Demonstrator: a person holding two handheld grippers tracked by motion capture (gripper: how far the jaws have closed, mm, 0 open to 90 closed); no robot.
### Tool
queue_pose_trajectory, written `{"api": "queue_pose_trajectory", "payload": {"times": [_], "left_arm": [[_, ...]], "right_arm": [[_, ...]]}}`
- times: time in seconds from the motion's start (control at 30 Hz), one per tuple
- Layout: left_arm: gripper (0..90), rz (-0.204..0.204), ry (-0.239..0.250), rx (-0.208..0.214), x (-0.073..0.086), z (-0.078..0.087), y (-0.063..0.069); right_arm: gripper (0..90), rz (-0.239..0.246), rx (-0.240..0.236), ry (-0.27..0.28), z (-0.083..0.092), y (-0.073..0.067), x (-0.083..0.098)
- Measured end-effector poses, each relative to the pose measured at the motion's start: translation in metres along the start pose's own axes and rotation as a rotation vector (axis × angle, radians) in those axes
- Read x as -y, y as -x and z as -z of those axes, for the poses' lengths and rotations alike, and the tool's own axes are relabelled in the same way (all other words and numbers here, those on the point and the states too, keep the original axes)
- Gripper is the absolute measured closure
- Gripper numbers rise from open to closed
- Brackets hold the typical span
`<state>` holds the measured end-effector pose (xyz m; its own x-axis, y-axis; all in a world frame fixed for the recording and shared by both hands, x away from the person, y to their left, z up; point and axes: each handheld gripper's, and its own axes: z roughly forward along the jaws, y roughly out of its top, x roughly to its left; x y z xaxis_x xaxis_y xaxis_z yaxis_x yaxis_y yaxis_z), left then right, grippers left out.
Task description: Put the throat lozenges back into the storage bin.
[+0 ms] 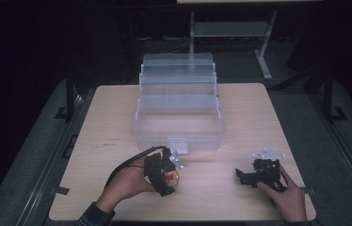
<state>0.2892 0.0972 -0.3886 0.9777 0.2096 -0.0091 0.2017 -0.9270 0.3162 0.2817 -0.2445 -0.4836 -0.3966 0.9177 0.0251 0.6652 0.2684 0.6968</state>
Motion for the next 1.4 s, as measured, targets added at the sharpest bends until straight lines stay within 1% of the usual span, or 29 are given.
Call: {"api": "queue_pose_trajectory", "payload": {"times": [0.23, 0.43, 0.57, 0.63, 0.77, 1.07, 1.4], "left_arm": [[19.5, 0.005, 0.002, -0.002, -0.003, 0.007, -0.003], [19.5, 0.010, 0.008, 0.007, -0.006, 0.013, -0.008], [19.5, 0.011, 0.006, 0.001, -0.007, 0.019, -0.011], [19.6, 0.014, 0.014, -0.002, -0.008, 0.021, -0.012], [19.6, 0.019, 0.016, 0.001, -0.009, 0.025, -0.015], [19.6, 0.034, 0.016, 0.005, -0.011, 0.031, -0.021], [19.6, 0.034, 0.014, 0.001, -0.013, 0.036, -0.028]], "right_arm": [[0.0, -0.002, 0.000, -0.001, 0.000, 0.000, 0.000], [0.0, 0.000, 0.000, 0.000, 0.000, 0.000, 0.000], [0.0, 0.001, 0.000, 0.000, 0.000, 0.000, 0.000], [0.0, -0.001, 0.000, -0.001, 0.000, 0.000, 0.000], [0.0, -0.002, 0.000, -0.001, 0.000, 0.000, 0.000], [0.0, -0.003, -0.001, 0.000, 0.000, 0.000, 0.000], [0.0, 0.000, -0.002, 0.000, 0.000, 0.000, 0.000]]}}
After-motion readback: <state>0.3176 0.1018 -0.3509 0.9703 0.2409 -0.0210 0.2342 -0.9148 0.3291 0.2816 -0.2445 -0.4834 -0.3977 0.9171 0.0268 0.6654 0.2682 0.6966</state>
